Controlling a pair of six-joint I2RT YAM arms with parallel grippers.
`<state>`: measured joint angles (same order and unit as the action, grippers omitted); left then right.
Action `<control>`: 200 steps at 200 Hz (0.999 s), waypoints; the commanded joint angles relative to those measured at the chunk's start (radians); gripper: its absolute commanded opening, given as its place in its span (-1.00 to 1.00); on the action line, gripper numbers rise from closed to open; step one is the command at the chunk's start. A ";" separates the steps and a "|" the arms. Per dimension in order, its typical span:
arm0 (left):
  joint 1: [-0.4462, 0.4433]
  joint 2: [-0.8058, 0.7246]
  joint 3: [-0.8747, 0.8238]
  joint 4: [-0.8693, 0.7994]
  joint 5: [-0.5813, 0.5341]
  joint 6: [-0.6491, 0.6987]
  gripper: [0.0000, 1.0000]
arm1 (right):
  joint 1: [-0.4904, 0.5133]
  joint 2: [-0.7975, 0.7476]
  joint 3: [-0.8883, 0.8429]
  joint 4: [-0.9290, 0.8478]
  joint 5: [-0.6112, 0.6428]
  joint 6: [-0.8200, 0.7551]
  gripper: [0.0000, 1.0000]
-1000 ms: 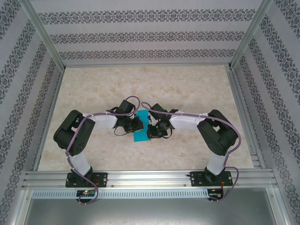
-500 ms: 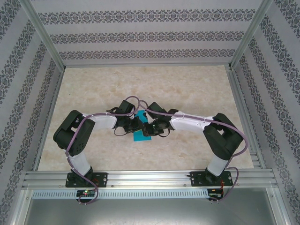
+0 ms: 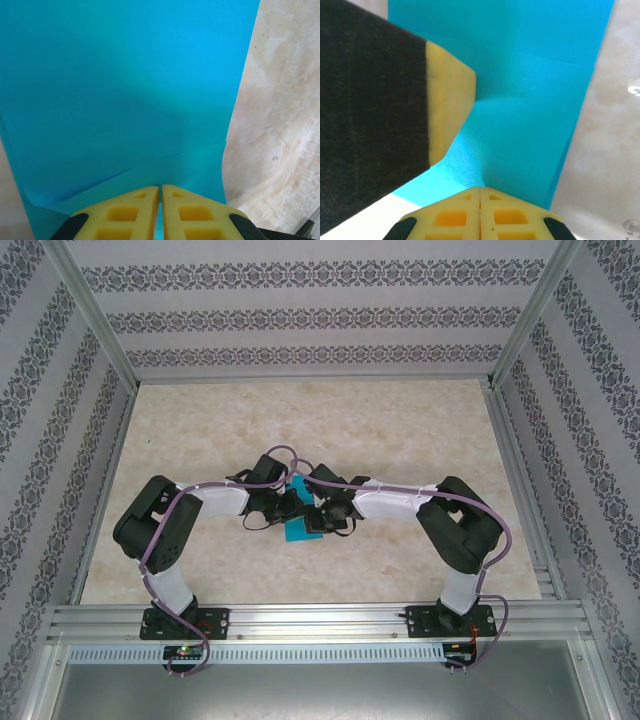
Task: Fold a paper plane with a square sheet of paper (pick it up from the middle)
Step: Fold the triangle a second time at the center of the table.
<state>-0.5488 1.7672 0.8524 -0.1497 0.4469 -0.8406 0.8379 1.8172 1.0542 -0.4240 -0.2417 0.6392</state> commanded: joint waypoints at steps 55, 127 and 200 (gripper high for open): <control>-0.012 0.046 -0.046 -0.061 -0.080 -0.012 -0.74 | 0.009 0.027 0.020 -0.086 0.049 0.002 -0.85; -0.011 0.049 -0.047 -0.070 -0.092 -0.011 -0.74 | 0.006 0.025 0.003 -0.114 0.063 -0.013 -0.85; -0.010 0.055 -0.045 -0.081 -0.103 -0.002 -0.74 | -0.054 -0.057 -0.150 0.018 -0.094 -0.039 -0.84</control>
<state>-0.5495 1.7657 0.8490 -0.1455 0.4431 -0.8444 0.8131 1.7893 0.9848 -0.3969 -0.2626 0.6258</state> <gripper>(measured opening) 0.131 0.079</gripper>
